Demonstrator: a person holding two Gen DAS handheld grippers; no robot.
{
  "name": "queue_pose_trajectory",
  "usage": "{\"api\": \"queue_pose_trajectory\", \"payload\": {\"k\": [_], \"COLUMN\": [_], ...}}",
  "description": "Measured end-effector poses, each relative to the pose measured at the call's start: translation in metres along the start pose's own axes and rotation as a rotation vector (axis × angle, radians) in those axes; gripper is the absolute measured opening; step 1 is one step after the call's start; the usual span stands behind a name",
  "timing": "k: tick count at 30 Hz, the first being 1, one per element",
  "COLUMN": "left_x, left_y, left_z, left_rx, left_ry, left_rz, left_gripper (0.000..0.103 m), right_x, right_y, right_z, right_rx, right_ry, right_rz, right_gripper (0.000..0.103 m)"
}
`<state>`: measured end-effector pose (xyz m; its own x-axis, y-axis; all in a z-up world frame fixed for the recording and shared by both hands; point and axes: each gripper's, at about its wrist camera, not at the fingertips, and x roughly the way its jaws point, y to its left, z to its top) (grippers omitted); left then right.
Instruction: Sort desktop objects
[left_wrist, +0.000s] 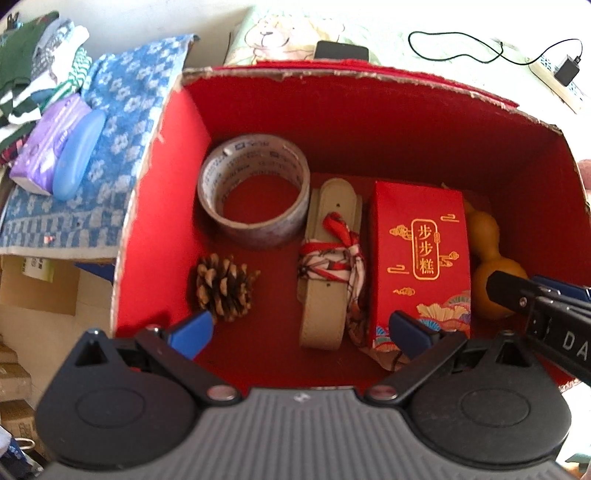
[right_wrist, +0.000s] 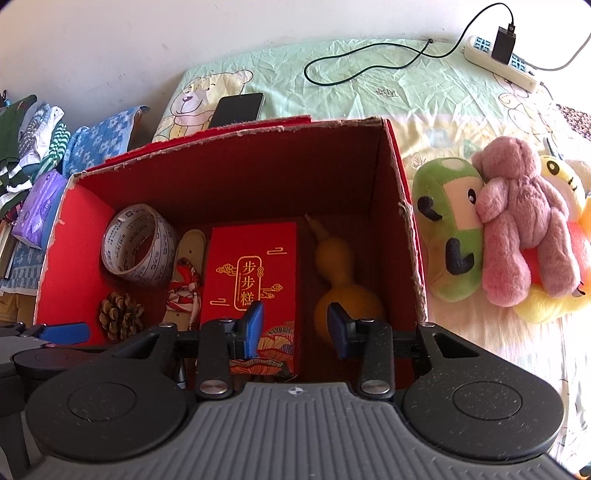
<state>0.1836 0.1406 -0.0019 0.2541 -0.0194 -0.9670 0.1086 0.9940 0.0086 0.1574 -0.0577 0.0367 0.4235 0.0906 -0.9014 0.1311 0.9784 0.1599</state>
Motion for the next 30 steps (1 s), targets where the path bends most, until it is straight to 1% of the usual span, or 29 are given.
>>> {"api": "queue_pose_trajectory", "payload": {"k": [9,15,22,27,30], "left_x": [0.003,0.0006,0.0034,0.0025,0.004], "left_y": [-0.0032,-0.0061,-0.0049,-0.0093,-0.0083], "left_z": [-0.0018,-0.0009,-0.0005,-0.0023,-0.0008], "left_rx": [0.016,0.038,0.041,0.062,0.054], "left_ry": [-0.012,-0.04,-0.034,-0.057,-0.047], "left_rz": [0.012,0.019,0.007,0.021,0.007], "left_gripper": [0.101,0.101,0.101,0.101,0.101], "right_x": [0.0006,0.0003,0.0004,0.0004,0.0002], "right_y": [0.0019,0.0024,0.0024,0.0026,0.0031], "right_z": [-0.0001,0.0009,0.0019,0.0018,0.002], "right_rx": [0.001,-0.001,0.0,0.0,0.002], "right_ry": [0.001,-0.001,0.0,-0.001,-0.003], "right_rz": [0.001,0.003,0.004,0.003,0.003], "right_gripper": [0.042,0.042,0.042,0.043,0.043]}}
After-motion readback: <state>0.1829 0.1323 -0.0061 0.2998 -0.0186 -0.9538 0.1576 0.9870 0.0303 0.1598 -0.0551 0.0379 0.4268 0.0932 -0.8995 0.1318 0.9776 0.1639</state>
